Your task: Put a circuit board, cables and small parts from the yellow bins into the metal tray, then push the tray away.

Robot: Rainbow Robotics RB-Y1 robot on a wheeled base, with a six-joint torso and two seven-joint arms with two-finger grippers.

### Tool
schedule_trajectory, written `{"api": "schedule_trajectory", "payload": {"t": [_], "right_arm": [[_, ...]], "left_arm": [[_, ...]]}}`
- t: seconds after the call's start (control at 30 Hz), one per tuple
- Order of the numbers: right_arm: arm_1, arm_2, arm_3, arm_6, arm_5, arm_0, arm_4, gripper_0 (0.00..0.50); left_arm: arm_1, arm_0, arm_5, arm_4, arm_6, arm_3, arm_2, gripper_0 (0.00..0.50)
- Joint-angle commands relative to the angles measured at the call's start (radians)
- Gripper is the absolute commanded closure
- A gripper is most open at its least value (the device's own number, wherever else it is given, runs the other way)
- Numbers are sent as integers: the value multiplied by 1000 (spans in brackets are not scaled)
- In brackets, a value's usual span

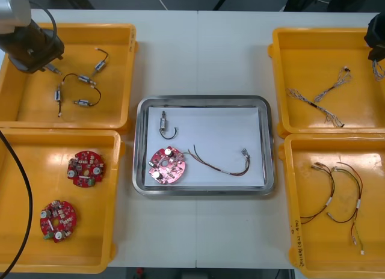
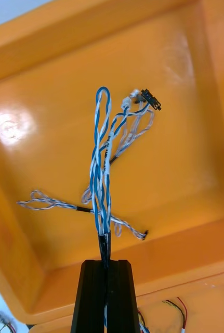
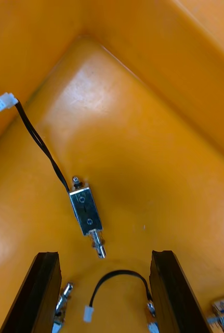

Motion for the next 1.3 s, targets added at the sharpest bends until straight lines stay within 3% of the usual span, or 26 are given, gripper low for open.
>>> {"api": "schedule_trajectory", "payload": {"t": [0.03,0.3,0.37,0.77,1.07,1.3], "right_arm": [[-16,76,-87,33,7,-22,-75,500],[-21,182,-201,51,7,-19,-197,500],[-24,219,-271,54,7,-5,-257,500],[-28,305,-528,82,7,85,-454,500],[-27,475,-655,143,7,85,-480,500],[2,518,-659,350,7,85,-470,500]], "left_arm": [[19,-58,-59,-28,-106,21,-5,0],[5,-55,-142,-56,-103,65,-28,0],[-3,-55,-181,-61,-103,88,-34,0],[-23,-22,-278,-48,-106,125,-67,0],[-31,5,-313,-39,-104,125,-104,0],[-34,28,-329,-39,-109,125,-115,0]]}}
